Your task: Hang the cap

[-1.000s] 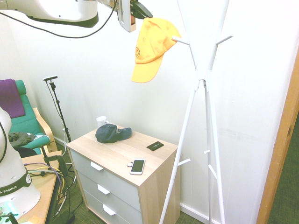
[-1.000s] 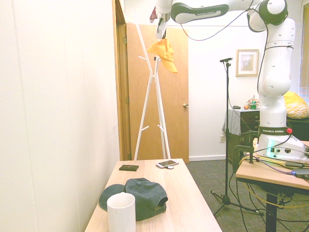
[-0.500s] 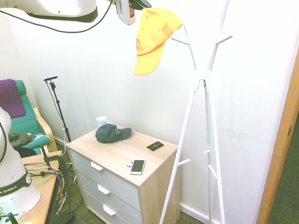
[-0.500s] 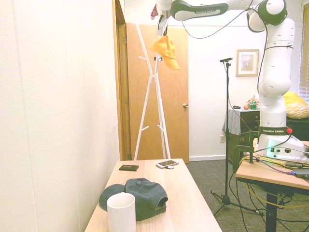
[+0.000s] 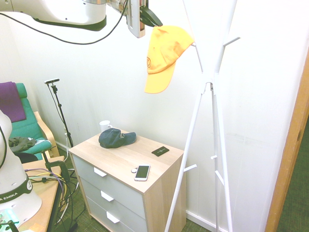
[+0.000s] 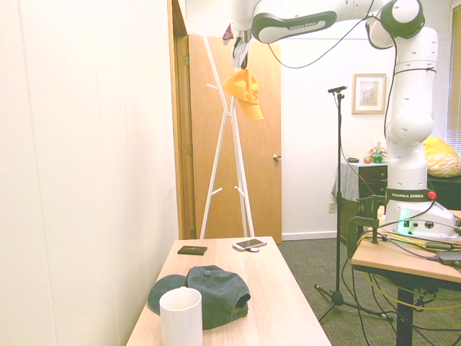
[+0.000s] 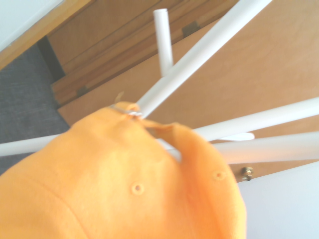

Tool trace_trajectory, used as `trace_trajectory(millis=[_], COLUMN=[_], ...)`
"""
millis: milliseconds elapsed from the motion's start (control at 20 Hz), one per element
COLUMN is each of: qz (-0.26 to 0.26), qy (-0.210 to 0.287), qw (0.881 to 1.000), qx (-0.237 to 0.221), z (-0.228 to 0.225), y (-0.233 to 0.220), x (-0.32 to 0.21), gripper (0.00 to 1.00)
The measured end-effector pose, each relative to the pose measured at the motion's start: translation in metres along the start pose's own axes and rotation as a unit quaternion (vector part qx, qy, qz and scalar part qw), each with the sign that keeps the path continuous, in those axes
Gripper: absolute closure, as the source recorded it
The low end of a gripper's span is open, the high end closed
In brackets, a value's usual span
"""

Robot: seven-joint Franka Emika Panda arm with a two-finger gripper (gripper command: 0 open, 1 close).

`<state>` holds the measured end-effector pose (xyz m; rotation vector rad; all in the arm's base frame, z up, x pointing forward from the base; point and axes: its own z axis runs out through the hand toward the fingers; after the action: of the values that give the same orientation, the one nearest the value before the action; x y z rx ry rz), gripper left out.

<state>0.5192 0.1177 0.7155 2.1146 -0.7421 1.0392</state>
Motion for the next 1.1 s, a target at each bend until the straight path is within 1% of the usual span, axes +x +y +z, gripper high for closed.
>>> trace_trajectory(millis=[350, 1100], qz=[0.007, 0.010], qy=[-0.011, -0.014], qw=[1.000, 1.000], qx=[0.014, 0.012], z=[-0.0024, 0.0009], y=[-0.0017, -0.0001], x=[-0.0035, -0.0027], gripper=[0.00, 0.00])
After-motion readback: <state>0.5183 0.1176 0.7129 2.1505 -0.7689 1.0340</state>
